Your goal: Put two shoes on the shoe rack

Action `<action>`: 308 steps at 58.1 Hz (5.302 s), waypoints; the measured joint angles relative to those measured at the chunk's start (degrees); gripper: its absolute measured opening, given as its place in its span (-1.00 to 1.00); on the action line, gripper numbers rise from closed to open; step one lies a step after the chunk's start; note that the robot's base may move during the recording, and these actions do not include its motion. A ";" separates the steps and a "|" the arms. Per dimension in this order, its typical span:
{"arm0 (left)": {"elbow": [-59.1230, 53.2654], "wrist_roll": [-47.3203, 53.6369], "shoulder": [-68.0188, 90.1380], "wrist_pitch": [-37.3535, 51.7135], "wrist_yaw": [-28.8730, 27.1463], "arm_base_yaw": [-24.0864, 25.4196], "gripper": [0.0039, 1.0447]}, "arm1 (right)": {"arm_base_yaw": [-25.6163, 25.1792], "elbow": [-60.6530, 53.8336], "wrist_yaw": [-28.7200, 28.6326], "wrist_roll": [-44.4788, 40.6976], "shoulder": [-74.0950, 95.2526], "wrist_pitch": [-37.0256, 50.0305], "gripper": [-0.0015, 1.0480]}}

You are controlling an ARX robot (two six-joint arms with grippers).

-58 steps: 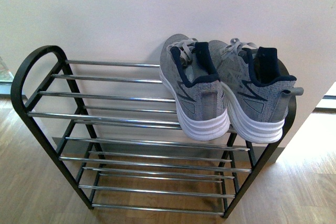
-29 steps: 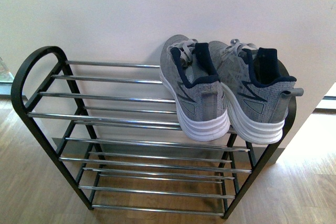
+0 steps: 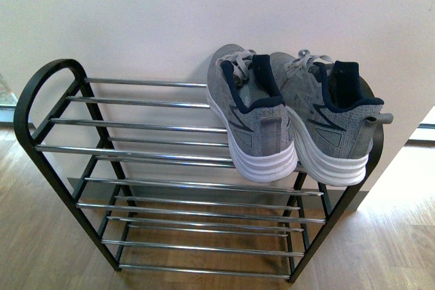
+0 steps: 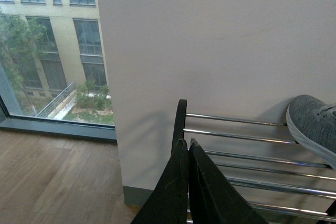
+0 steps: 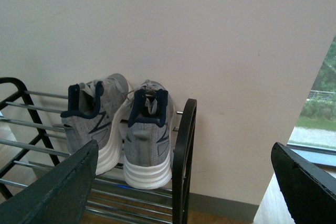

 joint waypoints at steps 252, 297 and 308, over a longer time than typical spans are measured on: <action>0.00 0.20 -2.54 -1.51 0.02 0.04 0.83 | 0.00 0.00 0.04 0.02 -0.02 -0.02 0.82; 0.00 0.20 -2.54 -1.51 0.02 0.04 0.83 | 0.00 0.00 0.00 0.02 -0.02 -0.04 0.82; 0.00 0.17 -2.54 -1.51 -0.02 0.04 0.83 | 0.00 0.00 0.02 0.00 -0.04 -0.02 0.82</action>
